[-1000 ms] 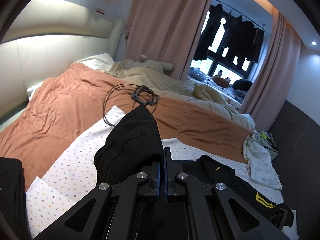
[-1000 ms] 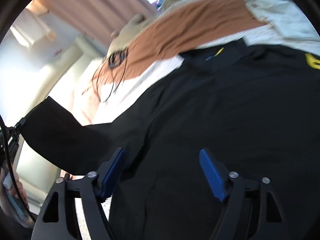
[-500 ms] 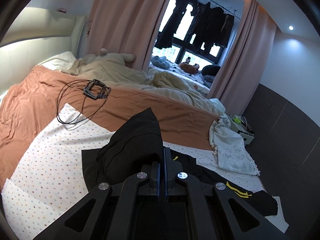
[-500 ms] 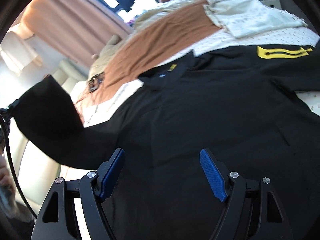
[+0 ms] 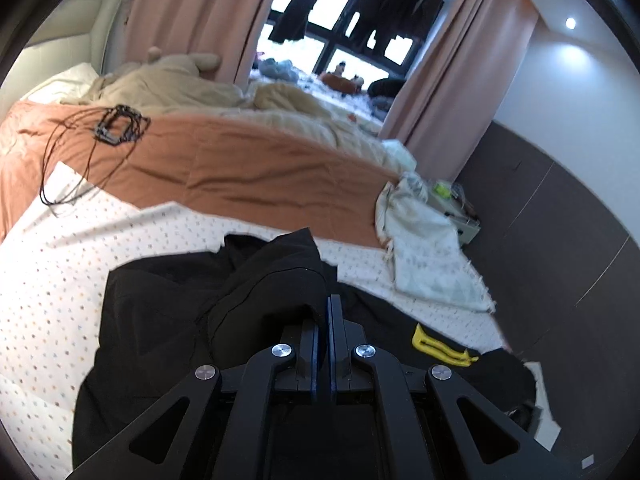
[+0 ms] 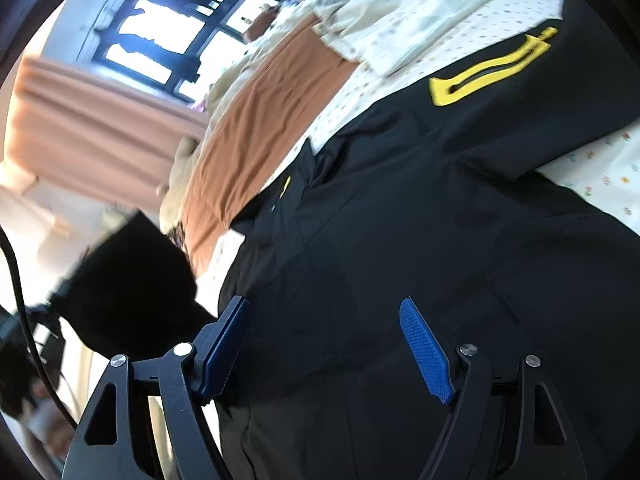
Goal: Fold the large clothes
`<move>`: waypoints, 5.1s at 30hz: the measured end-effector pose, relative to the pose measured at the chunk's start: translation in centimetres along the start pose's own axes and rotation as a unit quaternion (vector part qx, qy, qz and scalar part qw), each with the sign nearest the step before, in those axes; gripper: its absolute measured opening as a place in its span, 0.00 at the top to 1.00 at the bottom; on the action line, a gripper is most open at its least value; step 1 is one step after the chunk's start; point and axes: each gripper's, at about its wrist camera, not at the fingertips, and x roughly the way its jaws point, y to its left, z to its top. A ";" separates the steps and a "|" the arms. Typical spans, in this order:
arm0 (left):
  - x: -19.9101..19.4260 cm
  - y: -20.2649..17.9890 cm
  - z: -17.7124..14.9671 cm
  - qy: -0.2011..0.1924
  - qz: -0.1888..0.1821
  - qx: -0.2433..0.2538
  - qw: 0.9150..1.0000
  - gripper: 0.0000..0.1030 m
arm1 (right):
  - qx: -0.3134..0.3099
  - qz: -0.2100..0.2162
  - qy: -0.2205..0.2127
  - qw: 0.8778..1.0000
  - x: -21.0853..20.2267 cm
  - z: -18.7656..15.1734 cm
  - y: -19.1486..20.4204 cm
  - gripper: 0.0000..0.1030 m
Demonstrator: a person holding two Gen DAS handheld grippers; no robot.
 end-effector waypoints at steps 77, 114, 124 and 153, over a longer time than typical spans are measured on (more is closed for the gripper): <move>-3.0 15.4 -14.5 -0.023 0.108 -0.254 0.961 0.32 | -0.194 -0.151 -0.002 0.969 3.1 0.5 2.7 0.56; 0.6 13.8 -15.4 0.023 0.109 -0.226 0.968 0.26 | -0.009 -0.078 -0.034 0.996 3.6 4.8 -5.5 0.35; 0.8 11.0 -14.8 0.006 0.080 -0.190 0.979 0.02 | 0.055 -0.148 -0.136 0.978 -3.2 6.2 -9.8 0.34; 1.6 10.7 -15.4 0.016 0.079 -0.211 0.974 0.02 | 0.076 -0.065 -0.268 0.958 -7.7 10.0 -14.0 0.95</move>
